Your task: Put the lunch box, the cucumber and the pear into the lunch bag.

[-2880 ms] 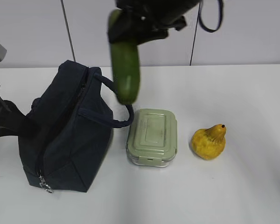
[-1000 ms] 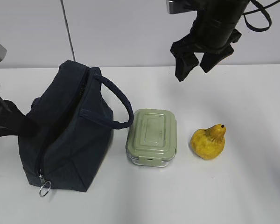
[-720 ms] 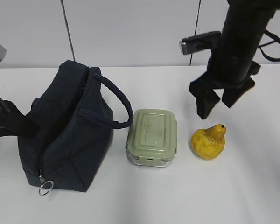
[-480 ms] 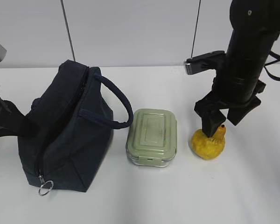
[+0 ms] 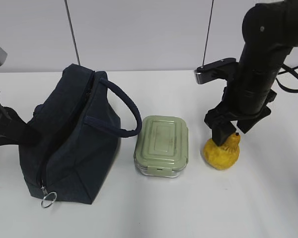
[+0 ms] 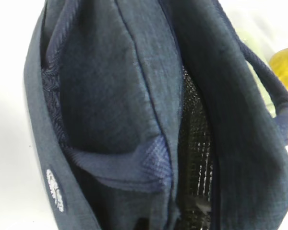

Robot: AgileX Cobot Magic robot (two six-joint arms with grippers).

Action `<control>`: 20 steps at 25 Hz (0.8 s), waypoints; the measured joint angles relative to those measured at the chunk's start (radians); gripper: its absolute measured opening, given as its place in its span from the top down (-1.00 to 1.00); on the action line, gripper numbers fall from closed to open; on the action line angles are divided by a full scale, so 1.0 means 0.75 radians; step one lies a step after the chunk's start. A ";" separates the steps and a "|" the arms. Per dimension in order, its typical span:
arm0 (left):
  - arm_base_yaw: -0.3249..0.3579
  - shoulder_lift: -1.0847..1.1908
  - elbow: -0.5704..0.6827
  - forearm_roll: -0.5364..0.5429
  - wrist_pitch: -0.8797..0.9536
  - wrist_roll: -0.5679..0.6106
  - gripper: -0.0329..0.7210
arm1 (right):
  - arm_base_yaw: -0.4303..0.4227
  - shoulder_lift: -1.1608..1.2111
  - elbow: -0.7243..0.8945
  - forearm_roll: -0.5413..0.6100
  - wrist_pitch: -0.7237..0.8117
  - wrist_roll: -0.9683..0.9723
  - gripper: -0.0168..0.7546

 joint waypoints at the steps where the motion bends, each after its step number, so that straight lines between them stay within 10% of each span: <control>1: 0.000 0.000 0.000 0.000 0.000 0.000 0.95 | 0.000 0.015 0.000 -0.003 0.000 0.000 -0.48; 11: 0.000 0.000 0.000 0.000 0.004 0.000 0.95 | -0.005 0.057 -0.002 0.056 -0.009 -0.029 0.31; 20: 0.000 0.000 0.000 0.000 0.006 0.000 0.95 | 0.007 -0.168 -0.130 0.162 0.030 -0.066 0.37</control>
